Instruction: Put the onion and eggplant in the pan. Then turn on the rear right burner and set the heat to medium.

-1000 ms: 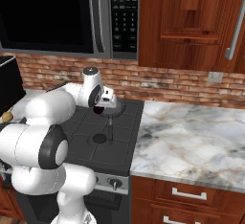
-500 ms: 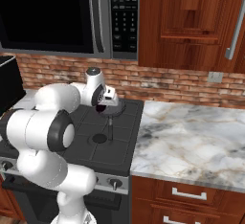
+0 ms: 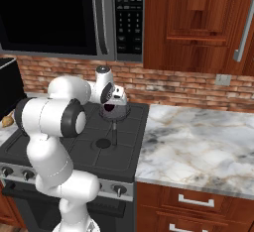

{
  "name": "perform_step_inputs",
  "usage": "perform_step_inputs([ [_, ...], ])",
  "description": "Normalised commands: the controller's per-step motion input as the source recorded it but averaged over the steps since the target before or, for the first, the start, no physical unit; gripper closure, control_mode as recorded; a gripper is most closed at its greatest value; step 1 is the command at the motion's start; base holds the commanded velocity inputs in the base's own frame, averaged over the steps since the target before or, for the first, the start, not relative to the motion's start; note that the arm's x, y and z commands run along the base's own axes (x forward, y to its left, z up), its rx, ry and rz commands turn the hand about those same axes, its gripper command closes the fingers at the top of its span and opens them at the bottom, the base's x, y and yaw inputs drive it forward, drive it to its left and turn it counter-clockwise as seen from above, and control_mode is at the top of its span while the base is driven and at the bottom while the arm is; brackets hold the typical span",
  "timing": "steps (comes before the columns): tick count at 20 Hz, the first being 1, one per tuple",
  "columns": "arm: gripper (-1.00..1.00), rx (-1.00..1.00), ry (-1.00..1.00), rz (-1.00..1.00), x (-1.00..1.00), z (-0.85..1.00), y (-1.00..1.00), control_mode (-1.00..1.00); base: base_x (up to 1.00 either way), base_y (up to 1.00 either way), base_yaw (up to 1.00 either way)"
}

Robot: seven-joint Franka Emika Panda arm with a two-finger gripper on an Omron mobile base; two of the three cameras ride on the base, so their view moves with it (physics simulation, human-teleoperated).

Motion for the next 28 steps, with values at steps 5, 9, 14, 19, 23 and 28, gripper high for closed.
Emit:
perform_step_inputs([
  [5, 1.0, 0.0, 0.03, 0.0, 0.39, -0.21, -0.12, -1.0, 0.0, 0.0, 0.0],
  [9, 1.0, 0.0, 0.02, 0.0, 0.13, -0.29, -0.02, -1.0, 0.0, 0.0, 0.0],
  [14, 1.0, 0.0, 0.0, 0.0, 0.0, -0.28, 0.0, -1.0, 0.0, 0.0, 0.0],
  [19, 1.0, 0.0, 0.0, 0.0, 0.17, -0.27, 0.0, -1.0, 0.0, 0.0, 0.0],
  [23, 1.0, 0.0, 0.0, 0.0, 0.28, -0.17, 0.0, -1.0, 0.0, 0.0, 0.0],
  [28, 1.0, 0.0, 0.0, 0.0, 0.37, -0.11, 0.0, -1.0, 0.0, 0.0, 0.0],
])
